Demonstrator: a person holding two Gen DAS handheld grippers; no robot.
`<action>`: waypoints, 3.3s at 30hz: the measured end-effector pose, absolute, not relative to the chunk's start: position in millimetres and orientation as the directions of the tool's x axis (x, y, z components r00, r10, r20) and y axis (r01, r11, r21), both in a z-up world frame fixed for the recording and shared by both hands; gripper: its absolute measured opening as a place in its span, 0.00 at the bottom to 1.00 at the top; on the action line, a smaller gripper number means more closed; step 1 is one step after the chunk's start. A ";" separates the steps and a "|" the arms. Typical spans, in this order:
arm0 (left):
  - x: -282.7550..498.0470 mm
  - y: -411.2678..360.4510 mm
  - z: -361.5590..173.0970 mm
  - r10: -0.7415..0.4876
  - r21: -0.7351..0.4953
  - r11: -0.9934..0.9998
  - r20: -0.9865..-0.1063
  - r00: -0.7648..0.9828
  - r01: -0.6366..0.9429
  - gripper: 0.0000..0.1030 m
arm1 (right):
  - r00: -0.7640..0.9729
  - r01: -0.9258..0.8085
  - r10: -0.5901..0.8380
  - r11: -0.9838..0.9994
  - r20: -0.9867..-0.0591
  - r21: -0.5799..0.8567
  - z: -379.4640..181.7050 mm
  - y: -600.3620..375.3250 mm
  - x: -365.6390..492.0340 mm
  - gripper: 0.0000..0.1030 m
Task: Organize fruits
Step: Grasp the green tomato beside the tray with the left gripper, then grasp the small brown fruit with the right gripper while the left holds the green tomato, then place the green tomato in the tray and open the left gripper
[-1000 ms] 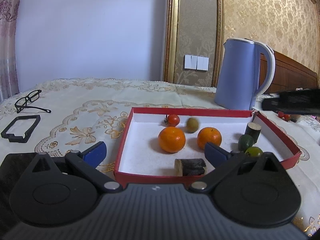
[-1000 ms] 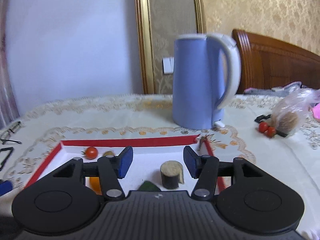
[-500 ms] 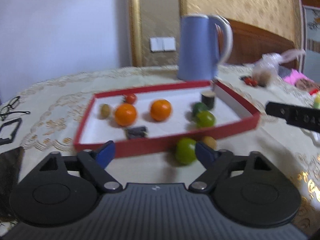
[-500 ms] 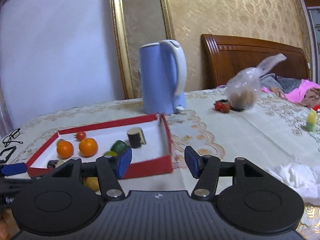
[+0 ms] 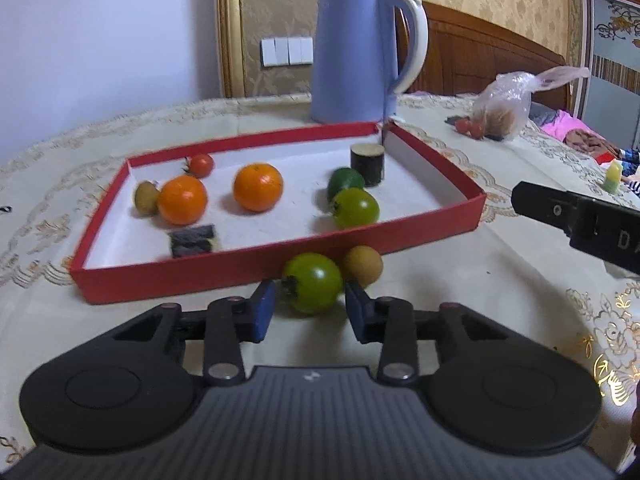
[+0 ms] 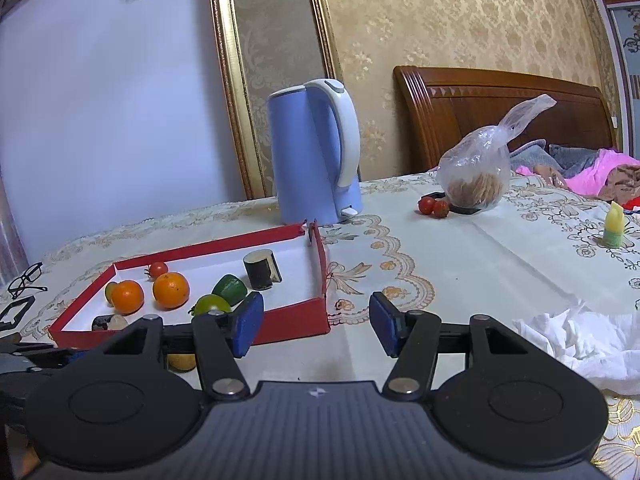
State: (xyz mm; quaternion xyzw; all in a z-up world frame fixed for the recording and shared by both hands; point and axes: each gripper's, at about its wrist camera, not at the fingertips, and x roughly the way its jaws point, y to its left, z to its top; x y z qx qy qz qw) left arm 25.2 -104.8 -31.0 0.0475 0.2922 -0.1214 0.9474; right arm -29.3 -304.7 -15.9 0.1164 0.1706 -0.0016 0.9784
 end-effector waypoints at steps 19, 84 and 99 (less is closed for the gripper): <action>15.1 -60.9 -18.1 -0.167 -0.044 0.985 -0.509 0.845 0.168 0.29 | 0.902 -0.077 0.119 0.990 -0.415 0.118 -18.6 -268.2 -24.1 0.56; 105.1 -95.0 11.6 -0.034 0.135 0.984 -0.491 0.871 0.114 0.29 | 0.847 -0.256 0.283 0.959 -0.450 0.120 -16.4 -250.6 -30.1 0.27; 146.0 -115.6 21.1 0.026 0.198 0.977 -0.479 0.877 0.079 0.76 | 0.855 -0.229 0.268 0.963 -0.444 0.141 -18.8 -265.0 -34.6 0.27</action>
